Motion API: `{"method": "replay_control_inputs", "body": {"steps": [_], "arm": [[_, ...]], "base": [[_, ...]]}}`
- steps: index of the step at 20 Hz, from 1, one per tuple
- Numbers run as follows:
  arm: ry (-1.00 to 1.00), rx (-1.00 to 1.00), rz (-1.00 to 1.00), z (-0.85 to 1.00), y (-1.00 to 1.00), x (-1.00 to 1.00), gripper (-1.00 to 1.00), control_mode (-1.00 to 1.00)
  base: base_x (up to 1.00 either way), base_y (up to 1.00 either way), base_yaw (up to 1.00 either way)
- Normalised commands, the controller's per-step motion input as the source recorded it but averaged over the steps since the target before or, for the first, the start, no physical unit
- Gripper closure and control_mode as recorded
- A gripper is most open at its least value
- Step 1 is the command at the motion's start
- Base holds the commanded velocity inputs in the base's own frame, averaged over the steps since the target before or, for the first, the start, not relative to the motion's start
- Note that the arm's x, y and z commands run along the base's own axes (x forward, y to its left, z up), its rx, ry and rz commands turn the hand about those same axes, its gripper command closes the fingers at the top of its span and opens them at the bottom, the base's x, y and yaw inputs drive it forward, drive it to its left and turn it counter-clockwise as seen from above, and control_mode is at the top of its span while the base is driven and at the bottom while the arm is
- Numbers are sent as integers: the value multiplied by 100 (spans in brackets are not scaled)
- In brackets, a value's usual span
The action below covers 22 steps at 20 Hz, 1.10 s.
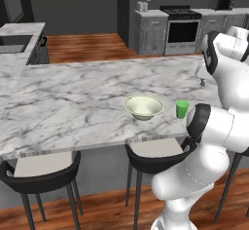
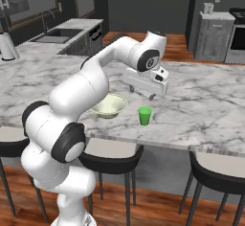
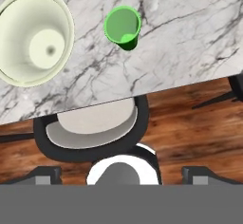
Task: Place the cup inside the bowl on the dining table and move the bowl to any counter.
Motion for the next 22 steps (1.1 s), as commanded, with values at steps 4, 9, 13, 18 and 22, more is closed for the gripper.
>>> {"method": "replay_control_inputs", "body": {"steps": [4, 9, 13, 18, 22], "arm": [[0, 2, 0, -5, -5, 24, -100, -100], [0, 1, 0, -4, -1, 24, -100, -100], [0, 1, 0, -4, 0, 25, -100, -100], [0, 0, 0, -1, 0, 34, -100, -100], [0, 0, 0, 0, 0, 37, -100, -100]], "base": [[0, 0, 0], [0, 0, 0], [0, 0, 0], [0, 0, 0], [0, 0, 0]]}}
